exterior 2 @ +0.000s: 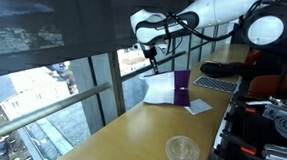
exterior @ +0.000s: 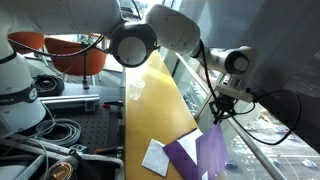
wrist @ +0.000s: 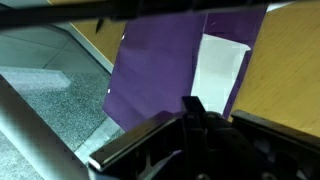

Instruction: Close the purple folder.

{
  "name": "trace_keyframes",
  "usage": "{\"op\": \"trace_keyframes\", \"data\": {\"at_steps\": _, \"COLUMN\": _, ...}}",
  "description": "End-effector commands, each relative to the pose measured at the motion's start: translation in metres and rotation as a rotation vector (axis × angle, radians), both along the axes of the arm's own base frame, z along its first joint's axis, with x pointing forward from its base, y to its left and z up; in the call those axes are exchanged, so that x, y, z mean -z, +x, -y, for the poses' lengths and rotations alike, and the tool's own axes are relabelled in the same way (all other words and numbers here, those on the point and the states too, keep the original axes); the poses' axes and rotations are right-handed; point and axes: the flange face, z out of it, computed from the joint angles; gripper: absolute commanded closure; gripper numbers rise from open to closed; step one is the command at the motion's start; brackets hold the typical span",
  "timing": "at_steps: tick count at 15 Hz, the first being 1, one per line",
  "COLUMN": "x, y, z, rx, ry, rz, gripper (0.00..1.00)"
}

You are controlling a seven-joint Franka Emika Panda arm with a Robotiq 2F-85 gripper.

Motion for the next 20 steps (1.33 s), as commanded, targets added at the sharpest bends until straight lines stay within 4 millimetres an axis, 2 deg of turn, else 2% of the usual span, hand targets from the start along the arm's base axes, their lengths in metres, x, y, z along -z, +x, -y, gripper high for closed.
{"op": "trace_keyframes", "data": {"at_steps": 1, "x": 0.004, "y": -0.005, "z": -0.018, "rx": -0.016, "ry": -0.018, "rz": -0.036, "gripper": 1.0}}
{"op": "trace_keyframes", "data": {"at_steps": 14, "x": 0.03, "y": -0.007, "z": -0.048, "rx": -0.099, "ry": -0.131, "rz": -0.053, "gripper": 1.0}}
{"op": "trace_keyframes", "data": {"at_steps": 20, "x": 0.029, "y": -0.01, "z": -0.061, "rx": -0.098, "ry": -0.101, "rz": -0.059, "gripper": 1.0}}
